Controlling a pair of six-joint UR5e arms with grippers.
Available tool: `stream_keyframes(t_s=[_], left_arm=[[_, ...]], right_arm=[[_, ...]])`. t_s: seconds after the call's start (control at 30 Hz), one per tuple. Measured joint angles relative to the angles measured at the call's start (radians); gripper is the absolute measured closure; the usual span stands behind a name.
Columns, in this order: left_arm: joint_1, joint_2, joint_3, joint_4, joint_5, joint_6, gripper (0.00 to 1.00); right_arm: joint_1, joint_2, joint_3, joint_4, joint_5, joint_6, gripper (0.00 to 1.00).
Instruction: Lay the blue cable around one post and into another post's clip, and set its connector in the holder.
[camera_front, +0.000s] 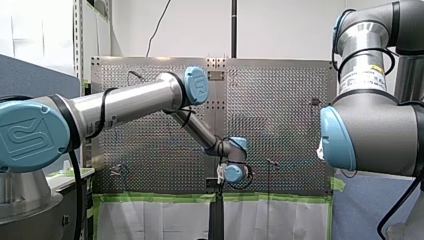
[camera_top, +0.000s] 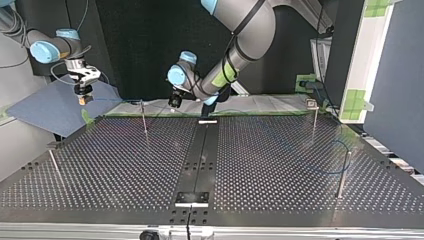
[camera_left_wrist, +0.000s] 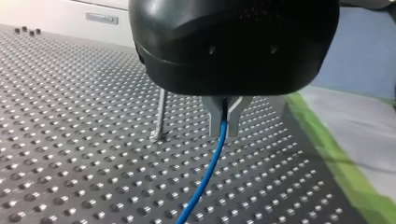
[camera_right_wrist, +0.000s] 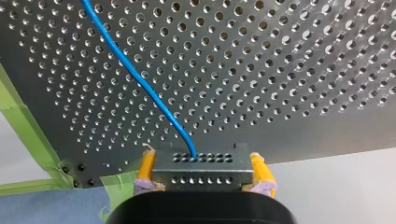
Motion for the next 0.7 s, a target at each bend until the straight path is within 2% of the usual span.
stream_keyframes(t_s=[0.6, 0.67, 0.7], left_arm=[[0.019, -0.001, 0.018, -0.013, 0.025, -0.001, 0.99], [0.020, -0.001, 0.018, -0.014, 0.027, 0.000, 0.91], [0.020, -0.001, 0.018, -0.014, 0.028, 0.000, 0.91]], right_arm=[[0.003, 0.001, -0.016, 0.004, 0.012, 0.002, 1.00], [0.003, 0.001, -0.017, 0.007, 0.013, 0.002, 1.00], [0.003, 0.001, -0.017, 0.007, 0.013, 0.002, 1.00]])
